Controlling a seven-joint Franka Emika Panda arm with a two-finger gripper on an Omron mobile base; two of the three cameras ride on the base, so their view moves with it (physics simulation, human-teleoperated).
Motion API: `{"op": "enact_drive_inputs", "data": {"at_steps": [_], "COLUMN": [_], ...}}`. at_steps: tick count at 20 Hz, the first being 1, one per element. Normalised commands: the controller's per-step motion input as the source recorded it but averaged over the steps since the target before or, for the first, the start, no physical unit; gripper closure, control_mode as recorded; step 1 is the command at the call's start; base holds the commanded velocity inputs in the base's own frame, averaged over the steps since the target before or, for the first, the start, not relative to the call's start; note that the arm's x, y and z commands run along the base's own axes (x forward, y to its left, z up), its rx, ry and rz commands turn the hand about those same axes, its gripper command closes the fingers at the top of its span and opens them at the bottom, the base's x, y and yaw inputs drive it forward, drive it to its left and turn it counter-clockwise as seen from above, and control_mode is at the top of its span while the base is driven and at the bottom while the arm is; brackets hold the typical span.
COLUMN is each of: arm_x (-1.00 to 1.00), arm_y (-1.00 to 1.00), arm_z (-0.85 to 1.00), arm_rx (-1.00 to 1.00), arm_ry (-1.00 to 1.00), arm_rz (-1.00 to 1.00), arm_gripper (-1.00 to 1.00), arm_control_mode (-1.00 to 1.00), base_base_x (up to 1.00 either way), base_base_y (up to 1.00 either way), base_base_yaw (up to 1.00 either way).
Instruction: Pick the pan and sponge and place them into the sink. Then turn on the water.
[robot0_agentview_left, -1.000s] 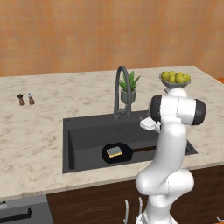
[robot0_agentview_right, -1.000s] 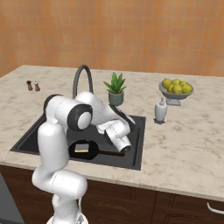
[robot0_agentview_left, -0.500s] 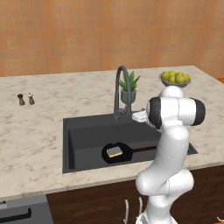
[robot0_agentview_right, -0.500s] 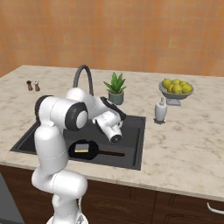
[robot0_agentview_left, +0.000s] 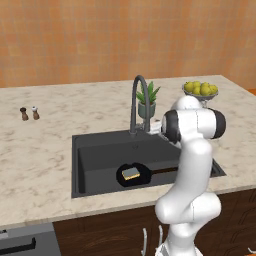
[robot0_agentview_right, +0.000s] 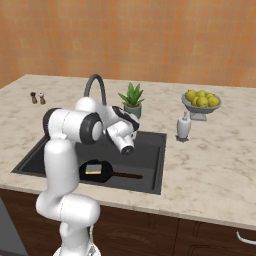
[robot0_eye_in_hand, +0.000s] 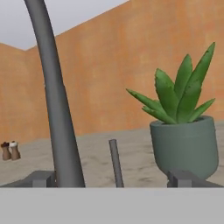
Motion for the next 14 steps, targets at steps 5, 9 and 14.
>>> {"op": "enact_drive_inputs", "data": {"at_steps": [5,9,14], "arm_x": [0.45,0.40,0.36], "arm_y": [0.00,0.00,0.00], "arm_z": [0.00,-0.08,-0.17], "arm_rx": [0.00,0.00,-0.01], "arm_ry": [0.00,-0.01,-0.01], "arm_rz": [0.00,0.00,-0.01], "arm_gripper": [-1.00,-1.00,-1.00], "arm_control_mode": [-1.00,-1.00,-1.00], "base_base_x": [0.00,0.00,0.00], "base_base_y": [0.00,0.00,0.00], "base_base_yaw": [0.00,0.00,0.00]}}
